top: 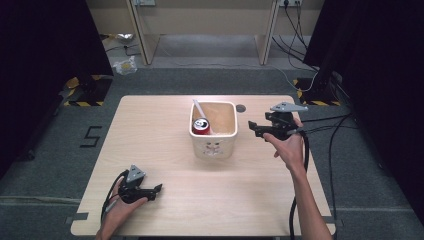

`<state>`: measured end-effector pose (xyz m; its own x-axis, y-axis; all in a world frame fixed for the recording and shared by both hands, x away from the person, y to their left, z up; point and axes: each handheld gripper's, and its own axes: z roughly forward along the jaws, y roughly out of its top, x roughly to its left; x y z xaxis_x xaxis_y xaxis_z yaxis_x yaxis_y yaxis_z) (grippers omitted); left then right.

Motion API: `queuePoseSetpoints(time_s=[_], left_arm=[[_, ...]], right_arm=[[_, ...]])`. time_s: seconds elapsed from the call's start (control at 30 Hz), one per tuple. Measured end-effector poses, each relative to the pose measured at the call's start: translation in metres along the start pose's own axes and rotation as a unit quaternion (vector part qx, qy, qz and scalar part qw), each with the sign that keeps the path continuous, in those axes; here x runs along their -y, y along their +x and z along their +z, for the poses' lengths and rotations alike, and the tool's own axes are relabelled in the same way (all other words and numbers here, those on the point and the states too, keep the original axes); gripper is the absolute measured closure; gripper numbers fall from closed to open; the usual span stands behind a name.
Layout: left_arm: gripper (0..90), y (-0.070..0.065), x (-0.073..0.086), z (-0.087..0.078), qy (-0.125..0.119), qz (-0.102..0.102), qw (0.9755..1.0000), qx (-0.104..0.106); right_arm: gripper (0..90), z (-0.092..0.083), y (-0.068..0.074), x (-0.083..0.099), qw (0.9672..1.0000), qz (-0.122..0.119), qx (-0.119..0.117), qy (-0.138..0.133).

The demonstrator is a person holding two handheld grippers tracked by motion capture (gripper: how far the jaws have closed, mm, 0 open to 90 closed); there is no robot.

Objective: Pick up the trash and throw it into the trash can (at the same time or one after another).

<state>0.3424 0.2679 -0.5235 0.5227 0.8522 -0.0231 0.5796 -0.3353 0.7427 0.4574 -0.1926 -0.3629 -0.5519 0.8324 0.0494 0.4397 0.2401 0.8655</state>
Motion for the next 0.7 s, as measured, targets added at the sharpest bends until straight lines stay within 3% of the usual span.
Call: queuePoseSetpoints(time_s=[0.7], left_arm=[[14.6, 0.0, 0.0, 0.0, 0.0, 0.0, 1.0, -0.001]], right_arm=[[24.3, -0.018, -0.008, 0.033, 0.9999, 0.003, 0.013, 0.005]])
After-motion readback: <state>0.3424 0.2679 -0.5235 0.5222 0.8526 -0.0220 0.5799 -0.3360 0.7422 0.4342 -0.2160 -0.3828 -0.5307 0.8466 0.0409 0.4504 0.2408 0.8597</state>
